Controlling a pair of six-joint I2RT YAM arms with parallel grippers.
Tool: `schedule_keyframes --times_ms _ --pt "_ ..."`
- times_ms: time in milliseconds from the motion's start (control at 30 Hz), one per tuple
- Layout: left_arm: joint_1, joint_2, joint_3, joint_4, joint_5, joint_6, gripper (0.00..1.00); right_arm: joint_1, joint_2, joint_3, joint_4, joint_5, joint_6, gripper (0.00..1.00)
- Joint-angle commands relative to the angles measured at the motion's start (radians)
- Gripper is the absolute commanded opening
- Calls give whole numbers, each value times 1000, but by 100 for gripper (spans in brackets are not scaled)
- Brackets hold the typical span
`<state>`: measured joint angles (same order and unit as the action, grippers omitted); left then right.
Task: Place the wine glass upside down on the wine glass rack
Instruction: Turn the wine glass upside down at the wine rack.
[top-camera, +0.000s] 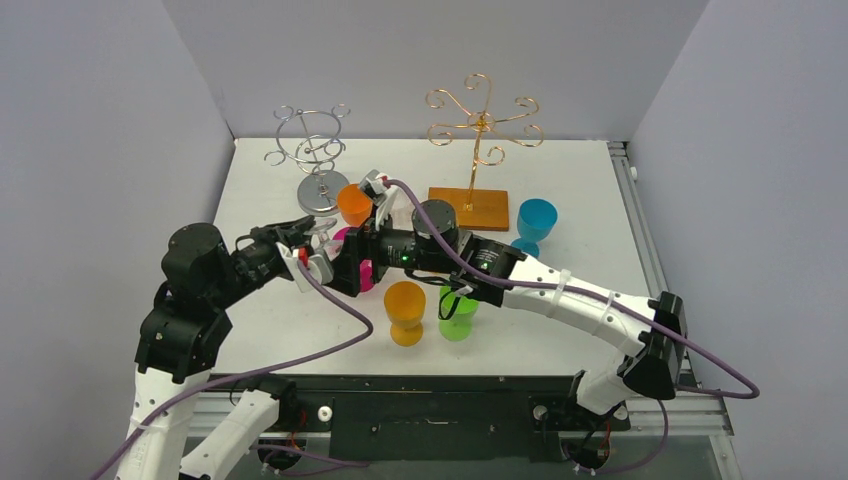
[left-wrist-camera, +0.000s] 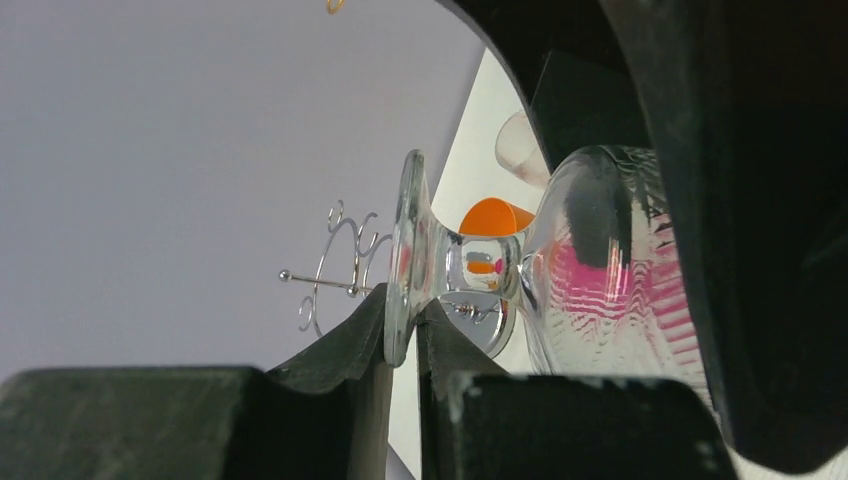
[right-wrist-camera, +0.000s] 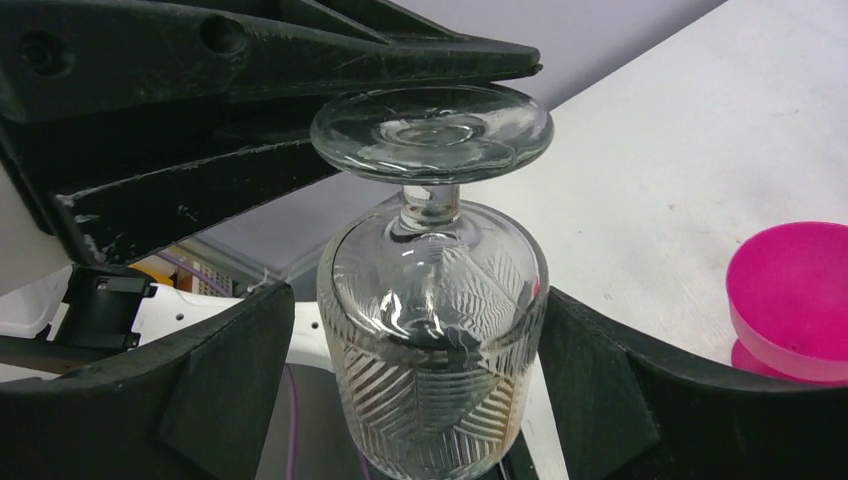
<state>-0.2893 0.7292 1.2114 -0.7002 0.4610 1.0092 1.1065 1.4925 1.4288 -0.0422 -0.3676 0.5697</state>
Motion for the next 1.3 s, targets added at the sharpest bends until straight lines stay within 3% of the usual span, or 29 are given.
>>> schedule_keyframes --times_ms 0,333,433,533,567,633,667,767,800,933,1000,1267 --pt "-4 -12 17 120 22 -22 0 19 39 36 131 -71 9 83" --pt "-4 -16 17 141 16 -19 0 13 -15 -58 150 -50 7 78" --pt "-4 -16 14 139 18 -17 0 -3 -43 -82 157 -38 10 68" --pt "-4 -8 27 127 25 -40 0 -18 -53 -79 155 -29 12 45" --pt "-4 -3 36 118 31 -62 4 -23 -57 -77 148 -23 7 39" --pt "-4 19 70 83 43 -111 36 -41 -69 -75 131 -10 -4 31" --pt "-4 31 89 59 49 -131 47 -61 -78 -78 124 -1 -6 27" --pt "-4 57 129 19 55 -209 62 -112 -127 -100 97 32 -26 20" --pt "-5 63 134 10 56 -236 75 -129 -156 -110 86 43 -39 18" --pt "-5 84 152 3 58 -372 97 -174 -237 -134 -28 112 -166 6" --pt "-5 100 169 -2 64 -439 96 -191 -279 -151 -84 156 -234 0" --pt "-5 165 233 9 73 -666 96 -345 -483 -344 -93 194 -379 0"
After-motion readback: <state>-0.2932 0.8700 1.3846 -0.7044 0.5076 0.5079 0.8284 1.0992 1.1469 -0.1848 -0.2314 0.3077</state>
